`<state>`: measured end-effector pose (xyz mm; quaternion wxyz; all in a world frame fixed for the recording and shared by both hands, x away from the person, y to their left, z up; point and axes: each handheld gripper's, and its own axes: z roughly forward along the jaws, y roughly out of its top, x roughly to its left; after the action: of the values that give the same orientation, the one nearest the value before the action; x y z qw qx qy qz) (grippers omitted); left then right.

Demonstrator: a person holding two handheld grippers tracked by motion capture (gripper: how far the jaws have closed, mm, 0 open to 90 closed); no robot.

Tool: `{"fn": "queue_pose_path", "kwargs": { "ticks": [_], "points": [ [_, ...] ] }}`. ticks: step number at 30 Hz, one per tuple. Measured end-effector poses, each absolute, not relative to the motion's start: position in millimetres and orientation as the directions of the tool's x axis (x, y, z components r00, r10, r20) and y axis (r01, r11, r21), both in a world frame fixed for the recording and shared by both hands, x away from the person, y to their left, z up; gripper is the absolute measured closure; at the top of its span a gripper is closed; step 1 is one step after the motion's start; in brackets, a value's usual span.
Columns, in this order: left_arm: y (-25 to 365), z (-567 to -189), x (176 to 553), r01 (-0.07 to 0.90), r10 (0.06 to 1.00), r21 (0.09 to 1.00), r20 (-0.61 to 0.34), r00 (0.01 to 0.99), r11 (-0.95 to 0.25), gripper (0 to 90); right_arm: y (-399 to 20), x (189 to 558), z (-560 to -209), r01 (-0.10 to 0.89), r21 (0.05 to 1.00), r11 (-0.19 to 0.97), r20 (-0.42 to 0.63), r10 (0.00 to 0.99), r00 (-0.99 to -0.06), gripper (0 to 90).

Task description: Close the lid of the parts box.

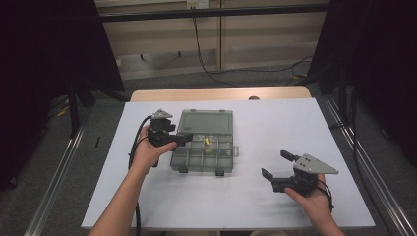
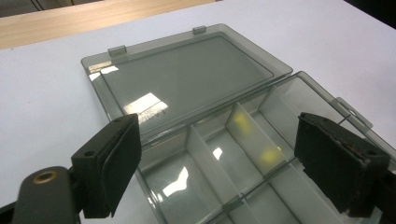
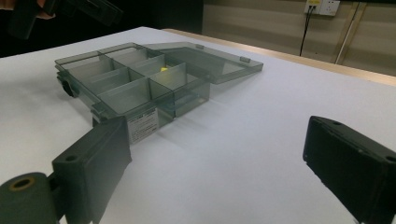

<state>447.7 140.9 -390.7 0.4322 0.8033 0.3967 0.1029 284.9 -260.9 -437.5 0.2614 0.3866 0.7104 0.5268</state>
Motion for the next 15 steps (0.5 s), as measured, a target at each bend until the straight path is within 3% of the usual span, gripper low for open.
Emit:
{"fn": "queue_pose_path", "kwargs": {
  "ticks": [15],
  "points": [
    [161.5,-396.3,459.7,0.571,0.773,0.767,-0.162,0.614,-0.293,13.7,-245.7,315.0,-433.8,0.325,0.933,0.157,0.036,0.855,-0.517,7.6]
  ]
}}
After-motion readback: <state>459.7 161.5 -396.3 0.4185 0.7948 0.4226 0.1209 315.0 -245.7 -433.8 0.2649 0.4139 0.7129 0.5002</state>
